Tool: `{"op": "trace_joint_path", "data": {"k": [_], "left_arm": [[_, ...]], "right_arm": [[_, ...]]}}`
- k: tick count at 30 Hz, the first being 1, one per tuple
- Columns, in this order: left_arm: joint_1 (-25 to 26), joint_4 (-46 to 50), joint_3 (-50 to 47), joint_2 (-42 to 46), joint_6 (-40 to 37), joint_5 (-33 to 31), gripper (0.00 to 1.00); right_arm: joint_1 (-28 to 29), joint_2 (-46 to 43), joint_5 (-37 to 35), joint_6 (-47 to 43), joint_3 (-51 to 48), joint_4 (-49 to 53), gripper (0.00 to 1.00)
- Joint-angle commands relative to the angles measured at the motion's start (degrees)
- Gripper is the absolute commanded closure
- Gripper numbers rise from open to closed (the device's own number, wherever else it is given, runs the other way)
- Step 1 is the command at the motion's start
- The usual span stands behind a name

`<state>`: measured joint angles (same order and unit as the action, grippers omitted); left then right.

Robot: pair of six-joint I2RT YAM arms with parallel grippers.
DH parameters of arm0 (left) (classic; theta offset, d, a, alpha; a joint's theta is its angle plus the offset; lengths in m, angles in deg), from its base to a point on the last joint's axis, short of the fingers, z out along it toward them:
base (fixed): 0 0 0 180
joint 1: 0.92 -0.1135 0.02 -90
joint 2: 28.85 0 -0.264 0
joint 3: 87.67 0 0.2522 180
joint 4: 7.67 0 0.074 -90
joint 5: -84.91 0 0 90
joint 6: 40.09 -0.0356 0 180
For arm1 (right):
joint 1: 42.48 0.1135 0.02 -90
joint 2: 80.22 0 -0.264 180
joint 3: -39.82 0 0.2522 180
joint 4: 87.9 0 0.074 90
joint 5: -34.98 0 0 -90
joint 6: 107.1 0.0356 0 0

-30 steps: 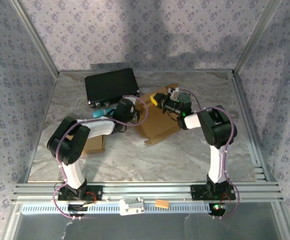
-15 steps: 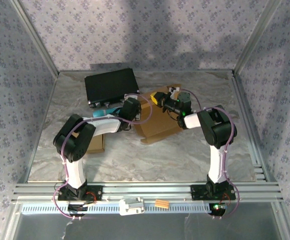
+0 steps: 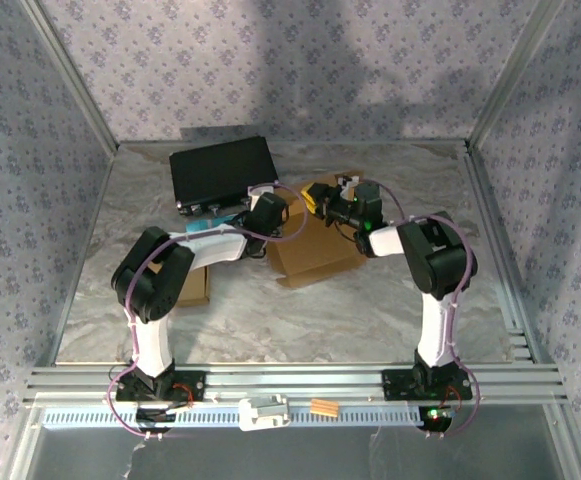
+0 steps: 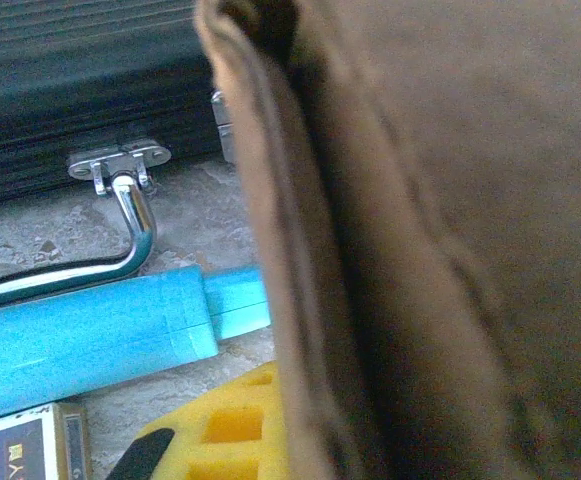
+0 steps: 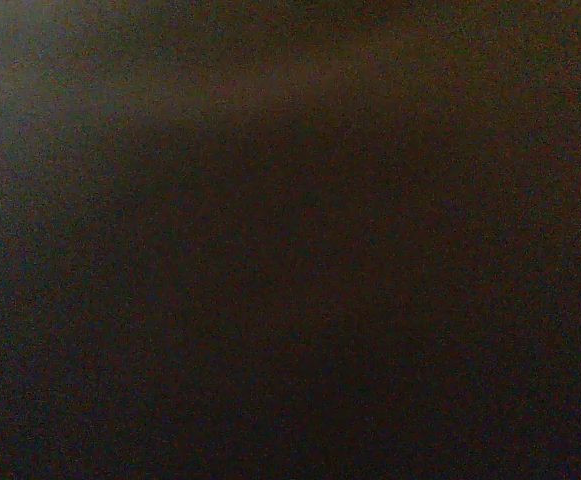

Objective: Fold the paper box

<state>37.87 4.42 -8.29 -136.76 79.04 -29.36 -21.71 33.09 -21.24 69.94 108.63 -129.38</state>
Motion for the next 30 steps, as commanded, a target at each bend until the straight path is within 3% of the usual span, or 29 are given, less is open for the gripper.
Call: {"op": "trace_joint_path", "data": {"k": [1, 4, 6, 9, 12, 16, 21, 30], "left_arm": [[0.2, 8.0, 4.8, 2.3, 2.5, 0.6, 1.00], [-0.2, 14.5, 6.6, 4.7, 3.4, 2.4, 1.00], [-0.9, 20.0, 8.2, 6.4, 5.1, 4.0, 1.00], [-1.4, 26.4, 10.4, 8.4, 6.4, 6.0, 1.00], [-2.0, 32.6, 13.5, 9.9, 7.1, 9.7, 1.00], [-3.0, 42.9, 19.0, 10.1, 7.7, 13.5, 1.00], [-3.2, 47.9, 22.5, 10.6, 7.8, 15.9, 1.00], [-3.7, 51.2, 27.4, 9.0, 8.4, 18.8, 1.00]], "right_arm": [[-0.8, -9.0, -0.3, -6.1, -0.3, 19.1, 0.56], [-3.0, -17.2, -2.5, -12.6, 1.4, 36.0, 0.46], [-4.5, -22.3, -3.9, -16.9, 3.7, 47.0, 0.34], [-6.4, -27.1, -8.3, -24.5, 10.6, 67.9, 0.31], [-8.1, -28.9, -11.9, -30.7, 18.9, 79.6, 0.40], [-9.4, -25.7, -14.8, -36.8, 31.1, 89.3, 0.40], [-8.9, -15.8, -14.6, -42.7, 46.1, 99.9, 0.42], [-5.7, -11.2, -13.7, -46.2, 51.4, 103.8, 0.44]]}}
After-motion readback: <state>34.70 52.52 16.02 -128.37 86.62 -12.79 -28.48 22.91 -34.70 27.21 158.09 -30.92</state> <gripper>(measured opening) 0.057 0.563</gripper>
